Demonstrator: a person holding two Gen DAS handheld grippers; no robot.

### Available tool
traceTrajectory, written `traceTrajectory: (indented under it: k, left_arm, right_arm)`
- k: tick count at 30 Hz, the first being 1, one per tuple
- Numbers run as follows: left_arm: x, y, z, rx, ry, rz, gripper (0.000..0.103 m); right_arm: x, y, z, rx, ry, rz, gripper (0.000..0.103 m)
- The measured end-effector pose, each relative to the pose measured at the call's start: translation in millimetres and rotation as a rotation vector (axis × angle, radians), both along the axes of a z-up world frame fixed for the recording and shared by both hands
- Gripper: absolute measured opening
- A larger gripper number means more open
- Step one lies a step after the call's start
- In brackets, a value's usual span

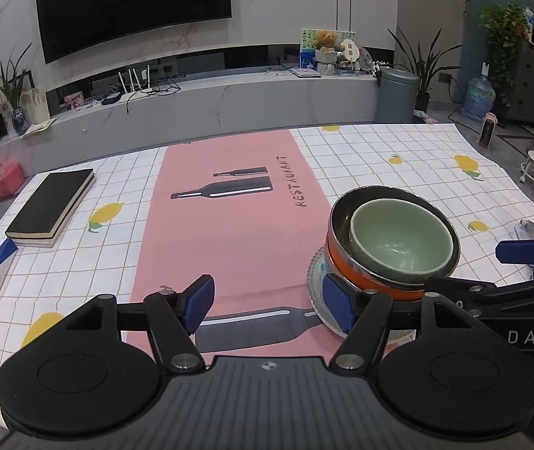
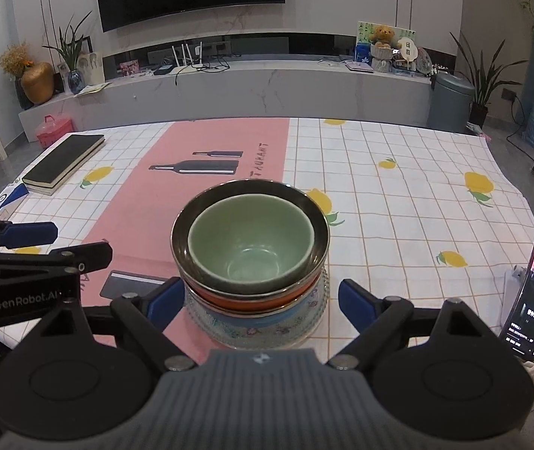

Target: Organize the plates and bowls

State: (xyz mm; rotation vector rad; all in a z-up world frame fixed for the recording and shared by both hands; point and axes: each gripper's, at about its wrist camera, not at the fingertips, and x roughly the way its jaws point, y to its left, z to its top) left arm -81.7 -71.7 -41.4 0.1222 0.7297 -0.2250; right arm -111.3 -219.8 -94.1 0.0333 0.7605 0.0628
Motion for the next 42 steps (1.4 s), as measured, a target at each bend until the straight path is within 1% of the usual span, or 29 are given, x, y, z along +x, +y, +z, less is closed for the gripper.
traceTrajectory:
  k: [15, 42]
  left_arm:
    - [-0.6, -0.6, -3.0, 0.000, 0.008, -0.008, 0.078]
    - [-0.2, 0.7, -2.2, 0.006, 0.023, -0.002, 0.078]
  right_arm:
    - [1.1, -1.6, 1.9, 0.007, 0.010, -0.016, 0.088]
    - [1.0, -2.4, 0.5, 0.011, 0.009, -0.007, 0.088]
